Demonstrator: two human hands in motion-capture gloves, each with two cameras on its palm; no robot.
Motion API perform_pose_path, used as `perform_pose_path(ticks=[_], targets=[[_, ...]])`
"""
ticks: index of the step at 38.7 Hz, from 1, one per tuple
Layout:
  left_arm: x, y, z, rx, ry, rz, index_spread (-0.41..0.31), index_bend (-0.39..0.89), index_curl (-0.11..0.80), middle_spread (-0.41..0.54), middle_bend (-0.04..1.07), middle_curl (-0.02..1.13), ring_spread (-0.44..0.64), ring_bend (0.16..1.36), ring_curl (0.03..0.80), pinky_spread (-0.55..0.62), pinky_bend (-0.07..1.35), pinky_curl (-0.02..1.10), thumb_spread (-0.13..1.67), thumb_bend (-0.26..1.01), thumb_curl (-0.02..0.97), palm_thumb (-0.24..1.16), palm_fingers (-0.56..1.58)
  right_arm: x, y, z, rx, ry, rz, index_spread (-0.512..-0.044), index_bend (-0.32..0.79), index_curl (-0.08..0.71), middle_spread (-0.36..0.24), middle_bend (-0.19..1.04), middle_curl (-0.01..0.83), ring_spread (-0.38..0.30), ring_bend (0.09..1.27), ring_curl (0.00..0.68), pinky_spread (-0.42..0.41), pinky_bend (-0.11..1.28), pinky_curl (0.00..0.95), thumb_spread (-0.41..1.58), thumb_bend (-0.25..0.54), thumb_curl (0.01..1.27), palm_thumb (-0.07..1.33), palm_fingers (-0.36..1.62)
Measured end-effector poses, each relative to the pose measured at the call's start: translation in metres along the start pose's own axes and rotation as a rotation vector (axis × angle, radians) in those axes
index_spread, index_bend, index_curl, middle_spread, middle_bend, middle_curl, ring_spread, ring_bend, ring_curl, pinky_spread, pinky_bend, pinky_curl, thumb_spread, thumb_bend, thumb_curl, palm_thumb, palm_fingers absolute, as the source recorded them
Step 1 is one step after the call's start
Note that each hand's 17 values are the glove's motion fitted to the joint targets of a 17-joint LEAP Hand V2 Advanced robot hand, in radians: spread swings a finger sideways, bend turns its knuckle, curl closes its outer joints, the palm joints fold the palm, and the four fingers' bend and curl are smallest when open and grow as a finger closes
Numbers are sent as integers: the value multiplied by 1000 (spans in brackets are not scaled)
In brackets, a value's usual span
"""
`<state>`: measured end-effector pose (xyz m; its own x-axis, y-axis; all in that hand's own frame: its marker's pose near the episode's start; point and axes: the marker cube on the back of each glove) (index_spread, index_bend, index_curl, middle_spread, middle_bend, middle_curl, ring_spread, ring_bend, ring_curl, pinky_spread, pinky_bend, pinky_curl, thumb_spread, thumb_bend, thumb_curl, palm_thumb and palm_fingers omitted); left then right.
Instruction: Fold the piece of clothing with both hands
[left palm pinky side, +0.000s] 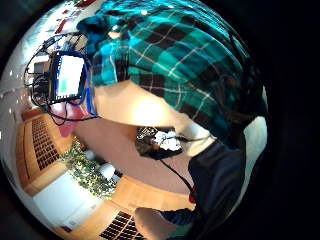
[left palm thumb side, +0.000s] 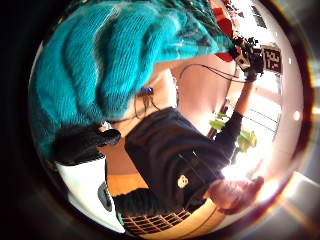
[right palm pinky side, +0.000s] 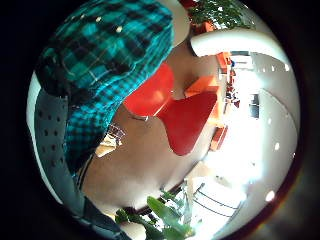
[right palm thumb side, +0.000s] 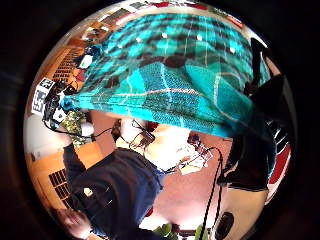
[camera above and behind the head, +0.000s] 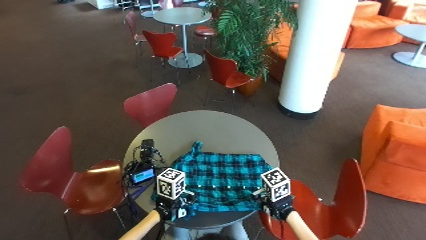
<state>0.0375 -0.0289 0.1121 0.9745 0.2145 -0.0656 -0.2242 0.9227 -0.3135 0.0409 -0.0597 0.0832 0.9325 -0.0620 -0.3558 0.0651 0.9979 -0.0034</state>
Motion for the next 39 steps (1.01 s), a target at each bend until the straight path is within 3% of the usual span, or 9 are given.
perform_pose_path(ticks=[5, 10, 13, 16, 20, 24, 31, 35, 39], targets=[[20, 33, -42, -6, 25, 74, -277, 150, 449, -312, 374, 501, -336, 457, 395, -404, 581, 428, 1063, 87, 538, 760, 1277, 8, 35, -53, 62, -16, 4, -269, 181, 400, -238, 309, 505, -259, 533, 458, -381, 553, 387, 535, -30, 626, 999, 1275], [20, 26, -88, 89, -46, 46, -280, 153, 451, -320, 398, 517, -346, 497, 413, -412, 598, 435, 1052, 66, 562, 763, 1286, 25, 24, -89, 100, -13, 49, -269, 185, 416, -238, 319, 513, -259, 523, 460, -383, 542, 385, 476, -31, 651, 990, 1268], [12, -4, -118, 179, -93, -27, -282, 164, 456, -324, 409, 526, -351, 509, 421, -414, 602, 438, 1048, 58, 578, 770, 1283, 40, 2, -107, 74, 39, 117, -269, 192, 426, -245, 322, 517, -260, 515, 461, -378, 533, 385, 443, -30, 664, 991, 1265], [-5, -66, -138, 219, -170, -158, -283, 163, 460, -325, 405, 530, -355, 524, 428, -415, 611, 442, 1029, 45, 594, 774, 1268, 58, -47, -110, 18, 99, 198, -270, 190, 434, -246, 317, 517, -261, 511, 462, -377, 532, 386, 422, -30, 676, 989, 1263], [-34, -147, -127, 95, -204, -325, -278, 161, 461, -325, 403, 534, -354, 521, 430, -408, 607, 442, 967, 25, 617, 797, 1236, 67, -112, -93, -89, 89, 265, -278, 159, 432, -246, 322, 520, -265, 509, 463, -375, 530, 385, 436, -34, 683, 978, 1254], [-45, -169, -110, 4, -154, -461, -280, 163, 463, -324, 399, 535, -350, 508, 430, -396, 584, 439, 941, 7, 631, 812, 1211, 54, -133, -79, -122, 45, 302, -284, 151, 427, -246, 320, 520, -270, 513, 464, -374, 536, 387, 469, -33, 685, 972, 1247], [-77, -207, -77, 69, -142, -616, -265, 144, 460, -307, 350, 521, -329, 470, 422, -364, 547, 434, 926, -27, 640, 807, 1103, 62, -175, -35, 138, -9, 480, -283, 154, 422, -243, 326, 524, -267, 508, 465, -357, 512, 385, 471, -32, 697, 973, 1213], [-90, -200, -87, 231, -161, -681, -222, 77, 428, -261, 222, 505, -290, 473, 432, -332, 571, 447, 1017, -86, 555, 630, 918, 73, -166, -36, 341, 30, 576, -286, 64, 384, -236, 254, 502, -258, 522, 467, -341, 555, 393, 654, -13, 677, 968, 1086], [-90, -176, -106, 306, -133, -667, -199, 74, 395, -237, 176, 484, -269, 466, 423, -311, 567, 443, 1065, -62, 501, 554, 900, 89, -144, -45, 347, 44, 603, -286, 84, 361, -232, 235, 494, -250, 505, 459, -318, 554, 391, 831, -20, 638, 932, 1088]])
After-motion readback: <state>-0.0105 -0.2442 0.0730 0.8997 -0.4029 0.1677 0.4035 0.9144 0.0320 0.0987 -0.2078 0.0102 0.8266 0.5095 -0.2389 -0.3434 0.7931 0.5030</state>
